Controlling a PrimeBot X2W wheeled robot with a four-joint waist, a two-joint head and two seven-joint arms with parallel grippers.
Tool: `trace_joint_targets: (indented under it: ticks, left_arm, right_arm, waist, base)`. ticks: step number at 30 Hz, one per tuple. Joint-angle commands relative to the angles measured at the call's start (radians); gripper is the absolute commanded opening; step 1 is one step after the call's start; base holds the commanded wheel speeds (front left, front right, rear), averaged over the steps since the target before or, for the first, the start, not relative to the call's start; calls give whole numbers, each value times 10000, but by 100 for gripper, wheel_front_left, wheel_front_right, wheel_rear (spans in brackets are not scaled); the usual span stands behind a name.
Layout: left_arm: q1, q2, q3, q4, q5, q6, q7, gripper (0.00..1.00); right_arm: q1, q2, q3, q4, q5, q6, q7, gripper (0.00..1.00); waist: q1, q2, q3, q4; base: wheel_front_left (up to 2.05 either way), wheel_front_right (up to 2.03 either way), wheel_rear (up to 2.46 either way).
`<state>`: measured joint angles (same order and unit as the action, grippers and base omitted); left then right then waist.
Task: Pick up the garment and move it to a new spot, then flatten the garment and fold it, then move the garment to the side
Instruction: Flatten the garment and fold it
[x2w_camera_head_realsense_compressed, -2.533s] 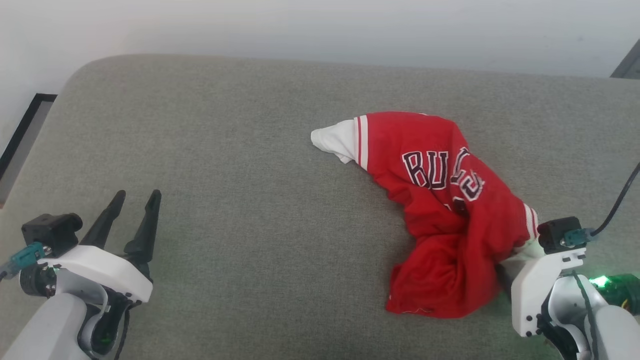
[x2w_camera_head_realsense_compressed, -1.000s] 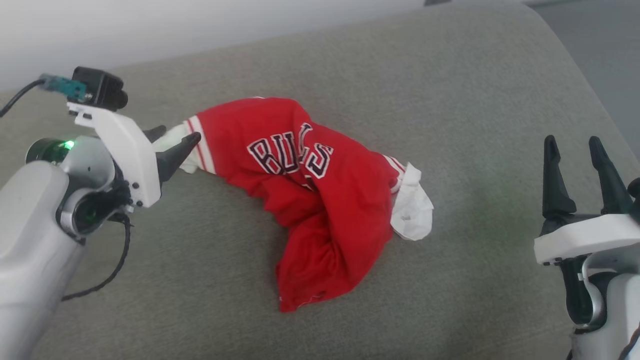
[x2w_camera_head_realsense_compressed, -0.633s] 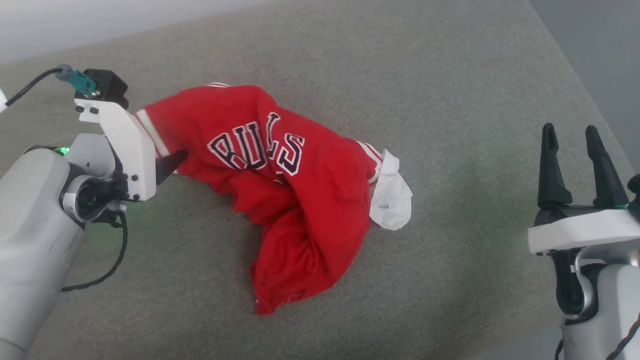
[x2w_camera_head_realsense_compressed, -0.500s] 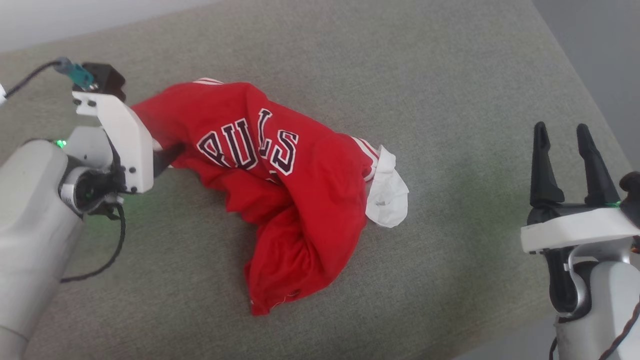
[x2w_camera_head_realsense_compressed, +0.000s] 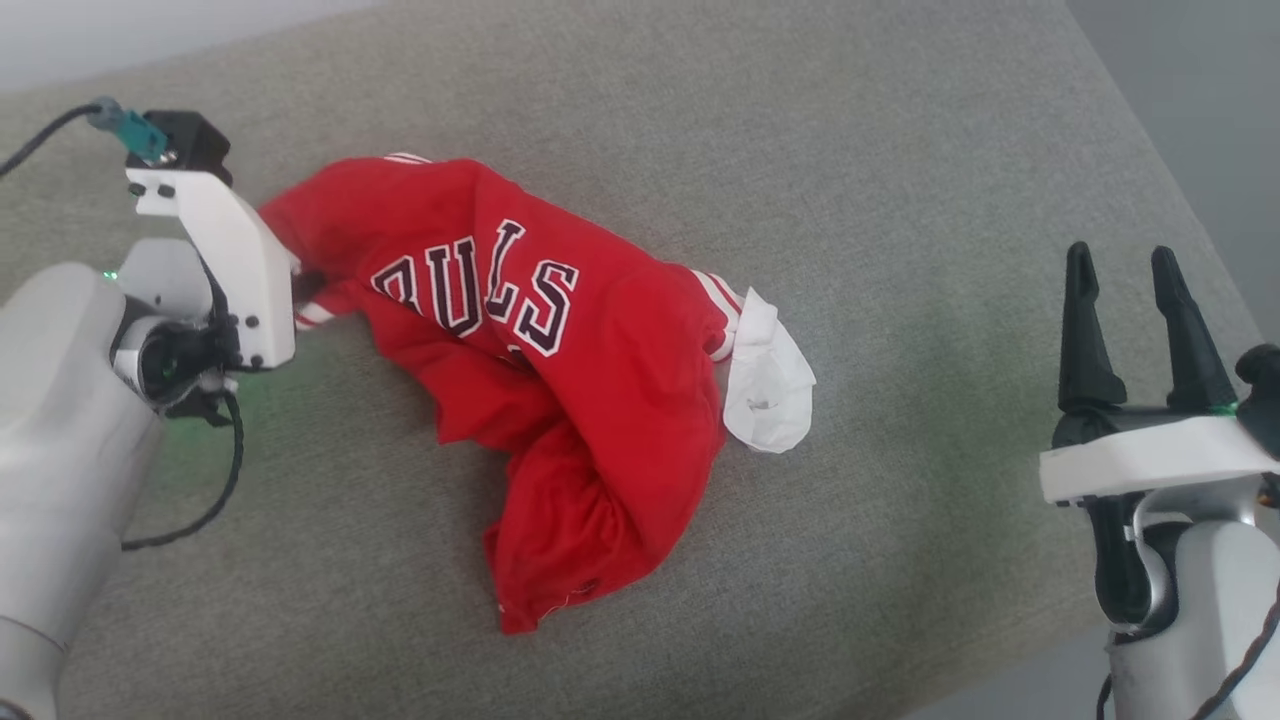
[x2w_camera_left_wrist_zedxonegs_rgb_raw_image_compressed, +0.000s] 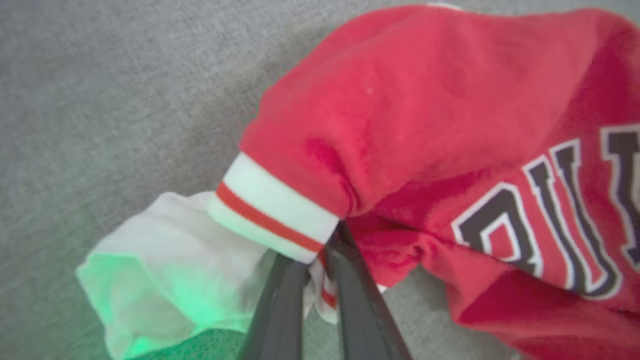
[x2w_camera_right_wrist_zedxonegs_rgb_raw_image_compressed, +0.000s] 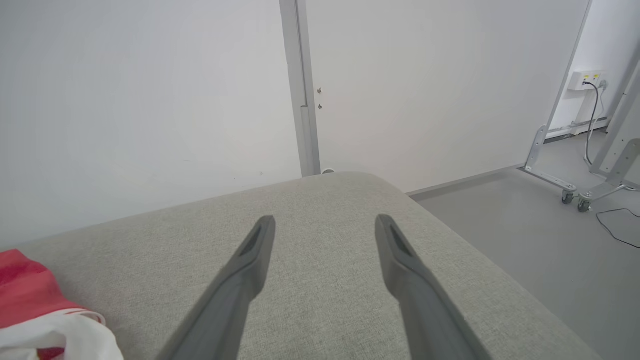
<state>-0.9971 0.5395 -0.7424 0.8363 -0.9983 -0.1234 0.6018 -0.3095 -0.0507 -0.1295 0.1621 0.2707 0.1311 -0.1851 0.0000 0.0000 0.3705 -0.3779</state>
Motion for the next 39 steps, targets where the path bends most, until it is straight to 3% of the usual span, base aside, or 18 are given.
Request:
trace_joint_targets:
  ticks: [1, 9, 15, 21, 22, 23, 24, 25, 26, 34, 39]
  left_arm:
    - [1005, -21, -322, 382, -93, -30, 300, 0]
    - [1927, 955, -110, -1425, -815, 22, 406, 0]
    - [3624, 1874, 8, -3496, -1159, 729, 395, 0]
    - [5205, 2011, -97, -4607, -1406, 1373, -29, 0]
    - [5360, 1958, -124, -4670, -1456, 1437, -40, 11]
    - [5467, 1904, -141, -4724, -1524, 1494, -67, 38]
    - [5467, 1904, -141, -4724, -1524, 1494, -67, 38]
    - [5516, 1872, -135, -4761, -1542, 1557, -92, 85]
    - [5552, 1871, -127, -4796, -1577, 1590, -62, 100]
    - [4829, 2398, 387, -5881, -1804, 1831, 338, 100]
    - [4165, 2768, 661, -7027, -2150, 2310, 1229, 100]
  right_arm:
    - [123, 5, -86, -5, -86, -4, 15, 100]
    - [545, 5, -555, -361, -465, -4, 473, 100]
    - [763, 8, -661, -663, -524, -4, 783, 100]
    - [787, 4, -658, -851, -468, -4, 936, 100]
    - [765, 5, -660, -868, -497, -4, 959, 100]
    - [735, 4, -661, -885, -519, -4, 958, 100]
    - [735, 4, -661, -885, -519, -4, 958, 100]
    - [709, 4, -648, -901, -537, -4, 973, 100]
    - [686, 4, -639, -922, -577, -4, 995, 100]
    - [776, 4, -712, -1053, -735, -4, 1173, 100]
    - [855, 4, -737, -1083, -743, -4, 1248, 100]
  waist:
    - [0, 0, -170, 175]
    - [0, 0, -877, 924]
    - [0, 0, -1068, 1271]
    - [0, 0, -1013, 1575]
    - [0, 0, -1014, 1621]
    - [0, 0, -1013, 1664]
    - [0, 0, -1013, 1664]
    - [0, 0, -1019, 1705]
    - [0, 0, -1032, 1743]
    - [0, 0, -1316, 2000]
    - [0, 0, -1471, 2077]
  base:
    - [0, 0, 0]
    - [0, 0, 0]
    - [0, 0, 0]
    - [0, 0, 0]
    - [0, 0, 0]
    - [0, 0, 0]
    - [0, 0, 0]
    - [0, 0, 0]
    - [0, 0, 0]
    - [0, 0, 0]
    - [0, 0, 0]
